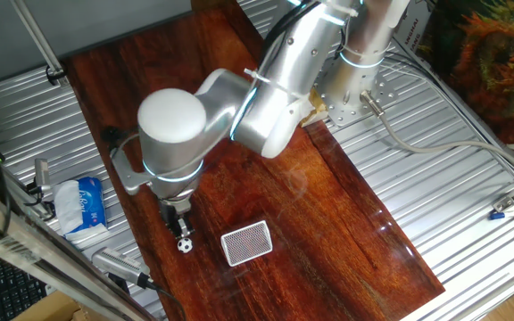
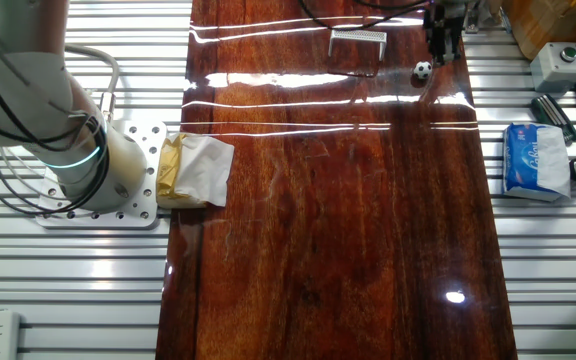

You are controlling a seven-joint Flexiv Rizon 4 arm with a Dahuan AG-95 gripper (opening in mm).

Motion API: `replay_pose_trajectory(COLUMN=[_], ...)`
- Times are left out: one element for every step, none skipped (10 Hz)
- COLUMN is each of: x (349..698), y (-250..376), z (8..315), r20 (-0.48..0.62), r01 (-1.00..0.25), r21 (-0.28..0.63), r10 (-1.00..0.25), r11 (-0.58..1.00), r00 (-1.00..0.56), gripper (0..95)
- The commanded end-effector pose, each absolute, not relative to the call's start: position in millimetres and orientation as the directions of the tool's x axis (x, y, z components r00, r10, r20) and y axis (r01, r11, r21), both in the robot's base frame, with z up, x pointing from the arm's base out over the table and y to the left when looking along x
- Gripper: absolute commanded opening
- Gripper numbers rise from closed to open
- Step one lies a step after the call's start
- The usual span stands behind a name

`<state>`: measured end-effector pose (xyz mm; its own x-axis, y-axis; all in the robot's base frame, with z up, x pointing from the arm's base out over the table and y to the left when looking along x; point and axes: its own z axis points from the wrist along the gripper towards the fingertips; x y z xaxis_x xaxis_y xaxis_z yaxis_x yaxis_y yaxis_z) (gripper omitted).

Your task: Push the soccer ball into the goal

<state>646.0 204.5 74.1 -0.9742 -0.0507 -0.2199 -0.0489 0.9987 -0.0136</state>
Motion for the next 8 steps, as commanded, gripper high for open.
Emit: replay_pose_trajectory(x=[642.9, 642.9, 642.9, 642.9, 642.9, 642.9, 642.9, 642.9], y=[201.0, 201.1, 201.1, 201.1, 201.1, 201.2, 201.2, 201.2], z=[77.0, 77.0, 77.0, 77.0, 77.0, 77.0, 77.0, 77.0], r20=[-0.307, -0.343, -0.363, -0.367, -0.36, -0.344, -0.312, -0.268], r01=[-0.059, -0.055, -0.054, -0.053, -0.055, -0.056, -0.052, -0.05], r21=[-0.016, 0.002, 0.014, 0.016, 0.016, 0.016, 0.016, 0.016], r10=[-0.061, -0.051, -0.045, -0.044, -0.046, -0.047, -0.045, -0.044], r11=[0.998, 0.998, 0.998, 0.998, 0.998, 0.998, 0.999, 0.999], r00=[-0.95, -0.938, -0.931, -0.929, -0.932, -0.938, -0.949, -0.962], gripper=[0.0, 0.0, 0.0, 0.0, 0.0, 0.0, 0.0, 0.0])
